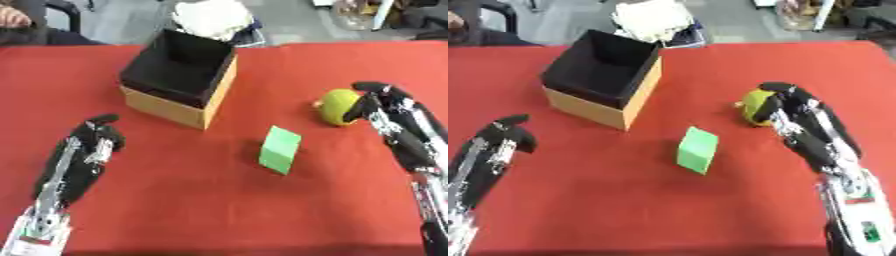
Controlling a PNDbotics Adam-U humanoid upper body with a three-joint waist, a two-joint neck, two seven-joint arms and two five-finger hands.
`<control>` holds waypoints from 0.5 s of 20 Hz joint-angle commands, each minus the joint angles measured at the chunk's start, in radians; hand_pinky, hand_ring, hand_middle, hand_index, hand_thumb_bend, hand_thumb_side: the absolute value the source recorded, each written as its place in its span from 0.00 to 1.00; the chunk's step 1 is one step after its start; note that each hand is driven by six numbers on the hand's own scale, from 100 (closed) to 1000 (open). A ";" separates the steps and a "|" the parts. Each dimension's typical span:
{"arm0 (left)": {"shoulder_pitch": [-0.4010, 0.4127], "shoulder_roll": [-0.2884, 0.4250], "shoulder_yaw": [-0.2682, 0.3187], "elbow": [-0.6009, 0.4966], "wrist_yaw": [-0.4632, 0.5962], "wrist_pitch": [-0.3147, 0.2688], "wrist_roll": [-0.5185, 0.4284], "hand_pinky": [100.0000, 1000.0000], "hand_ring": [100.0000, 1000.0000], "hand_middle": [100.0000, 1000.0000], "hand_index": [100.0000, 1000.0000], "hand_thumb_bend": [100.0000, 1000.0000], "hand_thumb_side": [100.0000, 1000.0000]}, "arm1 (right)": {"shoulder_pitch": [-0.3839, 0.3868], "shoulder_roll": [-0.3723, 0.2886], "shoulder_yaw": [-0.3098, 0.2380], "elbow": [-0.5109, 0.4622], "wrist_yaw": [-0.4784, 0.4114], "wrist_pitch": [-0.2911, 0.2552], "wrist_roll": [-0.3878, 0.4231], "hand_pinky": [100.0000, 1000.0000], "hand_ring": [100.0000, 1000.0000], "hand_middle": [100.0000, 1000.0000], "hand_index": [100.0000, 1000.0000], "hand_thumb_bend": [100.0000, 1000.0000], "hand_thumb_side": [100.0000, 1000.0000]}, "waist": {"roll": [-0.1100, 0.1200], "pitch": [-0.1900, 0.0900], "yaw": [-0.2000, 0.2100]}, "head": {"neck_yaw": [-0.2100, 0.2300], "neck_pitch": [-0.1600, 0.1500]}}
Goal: Pick up objects on the table and place them in the box.
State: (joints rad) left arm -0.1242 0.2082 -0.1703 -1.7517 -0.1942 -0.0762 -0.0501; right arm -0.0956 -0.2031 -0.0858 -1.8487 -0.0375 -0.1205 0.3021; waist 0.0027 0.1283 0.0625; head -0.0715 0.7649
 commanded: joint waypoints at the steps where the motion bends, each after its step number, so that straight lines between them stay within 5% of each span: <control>1: -0.005 0.003 0.003 -0.013 0.002 -0.002 0.000 0.55 0.53 0.46 0.80 0.00 0.73 | -0.008 -0.017 -0.002 -0.011 0.008 -0.004 0.009 0.56 0.52 0.45 0.77 0.00 0.44 | -0.002 -0.012 0.002 | 0.001 0.005; 10: -0.006 0.004 0.001 -0.013 0.002 -0.002 -0.002 0.55 0.53 0.46 0.80 0.00 0.73 | -0.029 -0.102 0.029 -0.022 0.019 -0.047 0.098 0.63 0.68 0.62 0.83 0.00 0.44 | -0.004 -0.015 0.007 | -0.001 0.005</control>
State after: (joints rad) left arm -0.1237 0.2082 -0.1704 -1.7515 -0.1942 -0.0769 -0.0510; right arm -0.1139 -0.2703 -0.0593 -1.8491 -0.0271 -0.1584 0.3835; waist -0.0017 0.1250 0.0688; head -0.0716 0.7649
